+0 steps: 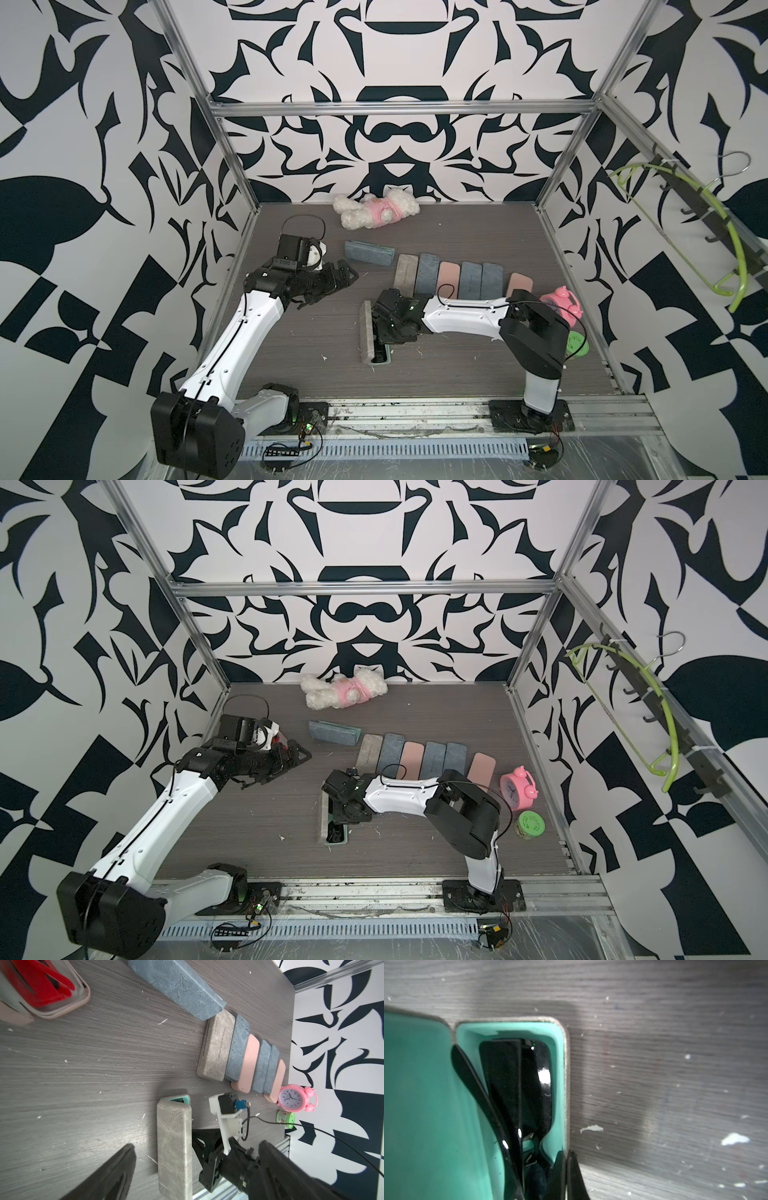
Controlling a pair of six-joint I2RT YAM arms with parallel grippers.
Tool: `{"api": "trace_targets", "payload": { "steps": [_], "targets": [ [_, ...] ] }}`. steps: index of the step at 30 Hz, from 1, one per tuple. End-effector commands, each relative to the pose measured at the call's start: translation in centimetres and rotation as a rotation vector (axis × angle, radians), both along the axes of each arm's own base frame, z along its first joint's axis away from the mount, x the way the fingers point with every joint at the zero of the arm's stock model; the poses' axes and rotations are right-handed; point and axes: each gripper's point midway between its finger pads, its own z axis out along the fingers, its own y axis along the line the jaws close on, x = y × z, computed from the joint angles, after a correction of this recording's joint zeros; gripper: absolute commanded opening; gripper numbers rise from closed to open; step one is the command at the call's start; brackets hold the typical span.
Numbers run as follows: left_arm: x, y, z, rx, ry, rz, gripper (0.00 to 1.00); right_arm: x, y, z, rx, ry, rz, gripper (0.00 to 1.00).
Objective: Close the glasses case
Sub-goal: Adjust the glasses case at the center of the board, then close the glasses case at the center of the board.
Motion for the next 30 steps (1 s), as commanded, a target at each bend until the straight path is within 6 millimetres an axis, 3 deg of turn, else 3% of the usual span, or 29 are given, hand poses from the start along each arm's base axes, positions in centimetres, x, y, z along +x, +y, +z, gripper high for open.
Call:
{"api": "trace_targets", "payload": {
  "steps": [1,13,30],
  "targets": [
    [-1.7,-0.8,0.1,-0.047,0.020,-0.030,0.97,1.3,0.1,1.3,0.043,-0.050,-0.040,0.02],
    [-7.1,-2.6,-2.3,-0.035,0.132,-0.079,0.98,1.7,0.0,1.2,0.072,-0.051,-0.043,0.02],
    [-11.7,-2.1,-4.3,-0.063,0.251,-0.071,0.96,1.5,-0.1,1.3,0.080,-0.051,-0.040,0.02]
  ]
}}
